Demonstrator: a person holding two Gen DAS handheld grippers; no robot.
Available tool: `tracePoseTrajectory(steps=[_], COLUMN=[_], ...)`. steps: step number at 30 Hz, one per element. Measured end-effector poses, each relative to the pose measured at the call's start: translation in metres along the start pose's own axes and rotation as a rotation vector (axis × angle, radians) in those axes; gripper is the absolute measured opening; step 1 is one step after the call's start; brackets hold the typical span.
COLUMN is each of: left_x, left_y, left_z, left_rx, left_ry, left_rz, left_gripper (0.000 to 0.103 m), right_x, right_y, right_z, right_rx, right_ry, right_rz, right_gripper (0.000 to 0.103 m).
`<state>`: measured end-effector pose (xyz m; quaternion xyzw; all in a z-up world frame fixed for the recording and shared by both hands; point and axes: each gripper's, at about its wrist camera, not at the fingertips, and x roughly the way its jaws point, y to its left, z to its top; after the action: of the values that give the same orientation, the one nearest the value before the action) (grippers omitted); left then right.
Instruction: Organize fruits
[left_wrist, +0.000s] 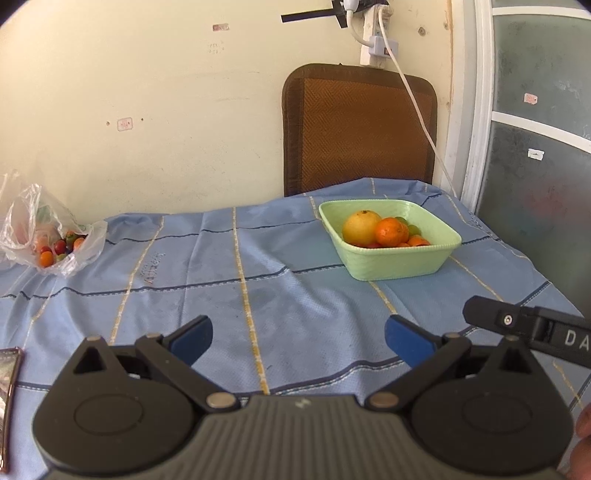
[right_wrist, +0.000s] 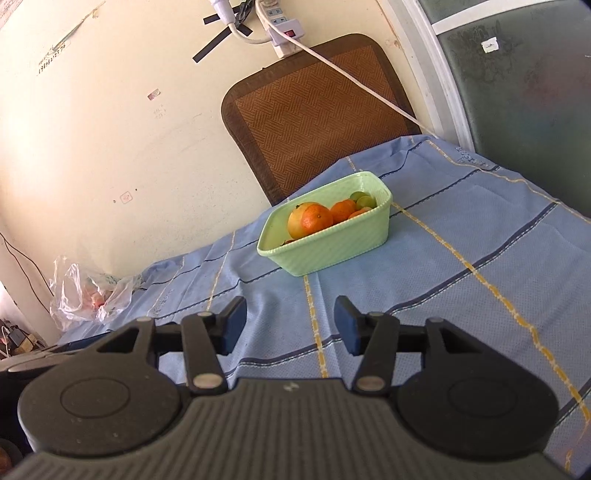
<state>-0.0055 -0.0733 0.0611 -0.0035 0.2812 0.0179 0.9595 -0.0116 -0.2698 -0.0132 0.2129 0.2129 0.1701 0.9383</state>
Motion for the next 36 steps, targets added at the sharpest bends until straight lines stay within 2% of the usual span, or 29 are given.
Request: tracePoseTrajectory(steps=[8,12,25,36], left_x=[-0.005,-0.004,0.005,0.006], left_y=[0.009,0.008,-0.002,-0.003], left_z=[0.001,0.0,-0.003,-0.004], left_rx=[-0.035,-0.025,0.039,0.052], left_ry=[-0.017,-0.026,-0.008,-0.003], left_rz=[0.027,0.083,0.162,0.125], left_gripper=[0.103,0.103,0.103,0.103], right_x=[0.001,0.001,0.005,0.01], right_y=[-0.004,-0.005,-0.015,-0.019], right_z=[-0.002,-0.003,-0.005,-0.007], right_rx=[0.025,0.027,0.064,0.083], right_ry=[0.006,0.006,0.018,0.035], right_rz=[-0.008,-0.004,-0.008,-0.009], right_gripper=[0.056,0.056,0.058,0.059])
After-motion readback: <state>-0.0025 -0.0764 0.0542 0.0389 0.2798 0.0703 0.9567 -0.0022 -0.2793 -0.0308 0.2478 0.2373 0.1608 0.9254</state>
